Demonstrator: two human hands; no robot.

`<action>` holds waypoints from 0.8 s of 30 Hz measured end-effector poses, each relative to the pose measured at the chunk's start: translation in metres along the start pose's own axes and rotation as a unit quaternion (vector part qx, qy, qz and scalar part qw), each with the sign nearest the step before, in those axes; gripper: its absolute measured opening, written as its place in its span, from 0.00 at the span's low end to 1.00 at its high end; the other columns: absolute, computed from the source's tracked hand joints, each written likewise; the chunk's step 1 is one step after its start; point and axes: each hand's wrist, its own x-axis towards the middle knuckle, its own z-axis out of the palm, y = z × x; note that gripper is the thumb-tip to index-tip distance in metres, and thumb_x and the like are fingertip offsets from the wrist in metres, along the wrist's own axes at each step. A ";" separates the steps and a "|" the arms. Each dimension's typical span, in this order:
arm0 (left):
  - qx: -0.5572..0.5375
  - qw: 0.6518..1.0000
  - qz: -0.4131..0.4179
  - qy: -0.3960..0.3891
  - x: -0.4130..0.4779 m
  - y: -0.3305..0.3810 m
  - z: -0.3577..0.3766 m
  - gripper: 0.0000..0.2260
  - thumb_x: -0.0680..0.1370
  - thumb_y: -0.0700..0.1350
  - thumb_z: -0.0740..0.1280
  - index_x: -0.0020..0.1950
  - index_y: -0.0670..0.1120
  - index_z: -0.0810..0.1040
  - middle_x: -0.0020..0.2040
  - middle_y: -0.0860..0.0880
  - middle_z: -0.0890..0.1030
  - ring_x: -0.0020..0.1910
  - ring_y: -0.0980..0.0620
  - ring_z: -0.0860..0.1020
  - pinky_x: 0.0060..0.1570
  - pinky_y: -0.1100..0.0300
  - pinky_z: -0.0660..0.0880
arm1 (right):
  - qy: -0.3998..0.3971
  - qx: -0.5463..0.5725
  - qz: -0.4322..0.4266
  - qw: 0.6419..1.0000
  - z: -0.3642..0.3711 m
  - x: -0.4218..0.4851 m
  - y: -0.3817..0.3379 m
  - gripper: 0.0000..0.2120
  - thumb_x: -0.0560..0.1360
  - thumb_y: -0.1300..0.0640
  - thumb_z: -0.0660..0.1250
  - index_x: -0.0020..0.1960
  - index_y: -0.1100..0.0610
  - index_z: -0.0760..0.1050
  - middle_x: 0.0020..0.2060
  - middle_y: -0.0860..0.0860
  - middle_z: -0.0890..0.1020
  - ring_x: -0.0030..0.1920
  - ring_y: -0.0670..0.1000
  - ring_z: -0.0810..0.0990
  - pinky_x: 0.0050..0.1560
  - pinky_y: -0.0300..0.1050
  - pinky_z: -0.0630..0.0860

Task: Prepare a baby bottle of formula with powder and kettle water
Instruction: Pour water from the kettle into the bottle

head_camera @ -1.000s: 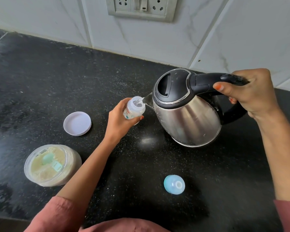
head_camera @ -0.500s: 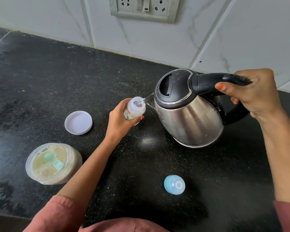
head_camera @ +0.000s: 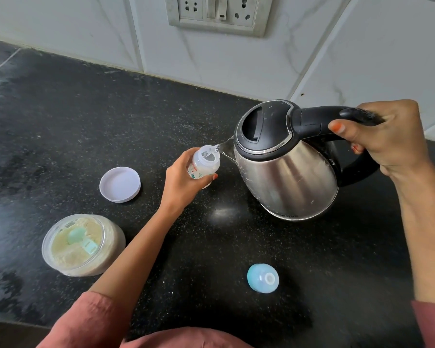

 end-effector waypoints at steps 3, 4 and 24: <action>0.002 1.000 0.001 0.000 0.000 0.002 -0.001 0.27 0.65 0.40 0.78 0.62 0.46 0.73 0.55 0.54 0.78 0.56 0.56 0.76 0.57 0.63 0.71 | 0.002 -0.005 -0.011 1.000 0.000 0.001 0.002 0.35 0.57 0.30 0.70 0.31 0.65 0.74 0.18 0.47 0.72 0.19 0.45 0.67 0.21 0.36 0.63; 0.003 1.000 0.002 0.000 0.000 0.002 -0.001 0.27 0.65 0.40 0.78 0.62 0.46 0.73 0.55 0.54 0.77 0.56 0.56 0.75 0.57 0.63 0.71 | -0.001 -0.005 -0.015 1.000 -0.001 0.001 0.003 0.38 0.57 0.30 0.70 0.32 0.69 0.73 0.18 0.47 0.72 0.19 0.45 0.68 0.21 0.36 0.63; -0.004 1.000 -0.006 0.004 -0.002 0.003 0.001 0.27 0.65 0.40 0.77 0.62 0.46 0.73 0.55 0.55 0.76 0.56 0.56 0.75 0.56 0.66 0.70 | 0.019 -0.031 -0.053 0.998 -0.004 0.001 0.008 0.40 0.60 0.31 0.70 0.33 0.73 0.73 0.23 0.51 0.74 0.20 0.46 0.68 0.23 0.41 0.64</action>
